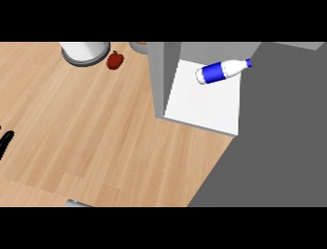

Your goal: Pick up the bottled water, place it into the cabinet and close the cabinet

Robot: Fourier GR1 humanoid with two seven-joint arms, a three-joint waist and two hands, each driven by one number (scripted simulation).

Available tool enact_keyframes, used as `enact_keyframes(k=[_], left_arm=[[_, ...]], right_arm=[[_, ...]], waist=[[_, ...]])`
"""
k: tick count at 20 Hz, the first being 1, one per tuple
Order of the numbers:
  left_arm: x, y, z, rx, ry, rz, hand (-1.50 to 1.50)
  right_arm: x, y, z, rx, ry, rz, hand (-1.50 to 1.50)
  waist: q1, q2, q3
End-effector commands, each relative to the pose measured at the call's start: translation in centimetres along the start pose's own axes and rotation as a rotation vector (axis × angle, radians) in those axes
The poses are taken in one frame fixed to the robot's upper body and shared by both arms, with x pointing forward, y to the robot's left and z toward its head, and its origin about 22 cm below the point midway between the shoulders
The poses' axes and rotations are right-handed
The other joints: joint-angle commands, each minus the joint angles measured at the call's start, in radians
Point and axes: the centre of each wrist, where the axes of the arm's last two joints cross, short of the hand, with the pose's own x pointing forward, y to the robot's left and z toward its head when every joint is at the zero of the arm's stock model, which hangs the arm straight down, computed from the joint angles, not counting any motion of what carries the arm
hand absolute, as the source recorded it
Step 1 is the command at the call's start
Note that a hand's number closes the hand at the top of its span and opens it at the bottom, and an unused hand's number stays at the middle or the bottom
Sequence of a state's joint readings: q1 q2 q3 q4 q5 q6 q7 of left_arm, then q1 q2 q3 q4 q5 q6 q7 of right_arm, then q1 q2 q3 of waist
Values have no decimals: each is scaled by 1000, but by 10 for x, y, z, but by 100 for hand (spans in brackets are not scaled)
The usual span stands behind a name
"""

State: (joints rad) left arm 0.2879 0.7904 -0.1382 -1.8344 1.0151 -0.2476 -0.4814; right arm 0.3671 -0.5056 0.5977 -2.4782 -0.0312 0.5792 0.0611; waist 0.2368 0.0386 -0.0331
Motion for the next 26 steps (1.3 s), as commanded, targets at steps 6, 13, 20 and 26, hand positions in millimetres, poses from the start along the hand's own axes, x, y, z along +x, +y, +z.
enact_keyframes(k=[6,13,20,26], left_arm=[[5,1,-8,-30,-22,-6,-150],[7,3,-10,-50,-25,6,-150],[5,5,-8,-44,-11,6,-150],[8,10,-10,-50,-10,4,-150]], right_arm=[[-9,14,-17,41,-75,-187,150],[-16,4,-17,-79,-56,-189,150],[-17,-25,-22,-111,79,-2,150],[-32,-49,-43,-154,166,19,150]], waist=[[43,45,7],[43,45,10],[44,33,7],[48,27,12]])
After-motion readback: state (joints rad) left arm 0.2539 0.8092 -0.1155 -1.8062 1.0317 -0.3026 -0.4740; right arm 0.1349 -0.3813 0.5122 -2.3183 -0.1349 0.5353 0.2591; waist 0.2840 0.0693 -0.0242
